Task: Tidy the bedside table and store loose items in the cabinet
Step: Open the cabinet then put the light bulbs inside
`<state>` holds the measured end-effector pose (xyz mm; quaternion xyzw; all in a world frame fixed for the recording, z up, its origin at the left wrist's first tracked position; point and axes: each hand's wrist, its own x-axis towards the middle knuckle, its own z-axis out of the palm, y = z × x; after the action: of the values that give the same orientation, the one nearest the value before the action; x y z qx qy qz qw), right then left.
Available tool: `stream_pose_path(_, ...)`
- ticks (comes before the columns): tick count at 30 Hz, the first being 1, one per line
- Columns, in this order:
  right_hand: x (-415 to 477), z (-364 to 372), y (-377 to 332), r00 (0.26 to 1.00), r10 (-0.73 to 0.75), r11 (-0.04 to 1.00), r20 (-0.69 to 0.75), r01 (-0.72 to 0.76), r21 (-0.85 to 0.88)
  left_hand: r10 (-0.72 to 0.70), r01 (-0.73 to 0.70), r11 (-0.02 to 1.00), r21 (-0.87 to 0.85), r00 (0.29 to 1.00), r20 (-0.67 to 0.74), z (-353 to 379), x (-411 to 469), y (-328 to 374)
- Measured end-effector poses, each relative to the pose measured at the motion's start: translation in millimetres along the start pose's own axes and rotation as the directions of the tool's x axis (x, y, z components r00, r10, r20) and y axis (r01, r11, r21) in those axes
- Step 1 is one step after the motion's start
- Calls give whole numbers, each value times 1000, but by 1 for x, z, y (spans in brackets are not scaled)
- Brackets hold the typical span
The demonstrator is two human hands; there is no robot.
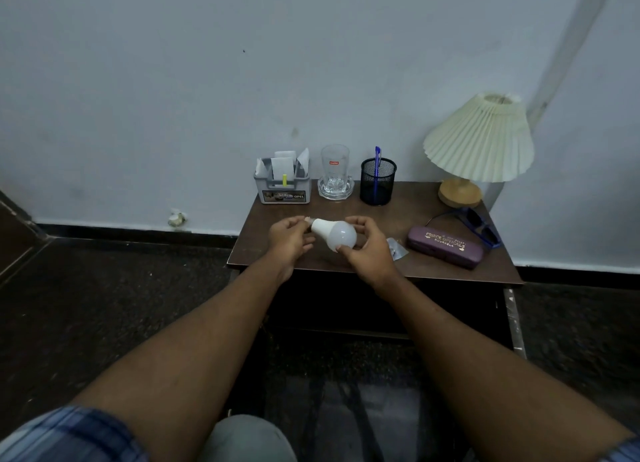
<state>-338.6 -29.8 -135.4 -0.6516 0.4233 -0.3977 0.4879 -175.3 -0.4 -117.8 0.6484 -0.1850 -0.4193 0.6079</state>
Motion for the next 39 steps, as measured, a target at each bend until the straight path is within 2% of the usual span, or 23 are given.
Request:
stream_pose_path(4,-3,-11,-12,999,7,997,43,-11,82,9,-9,999,-33,1000,-1,-7,-10,5)
stream_pose_path(13,-21,-28,-25,991,135,964,-21,-126,233,3,14,992,-129,991,132,-15,-50,1)
stream_pose_path(17,-45,-36,-16,977,213,947,28,-214,240,-44,63,994,-85,978,204,-28,-73,-11)
stream_pose_path(21,-73,-38,6,957,278,923,79,-290,253,-146,139,989,44,956,254,-48,-88,-31)
stream_pose_path(25,-92,-31,28,940,330,924,81,-340,175,-217,183,970,163,950,226,-59,-93,-49)
stream_pose_path(32,-98,-8,55,889,453,869,66,-457,190,-245,221,944,245,967,73,-67,-84,-69)
stream_pose_path(39,-79,18,86,887,461,879,-5,-456,139,-201,220,952,213,974,-104,-63,-53,-96)
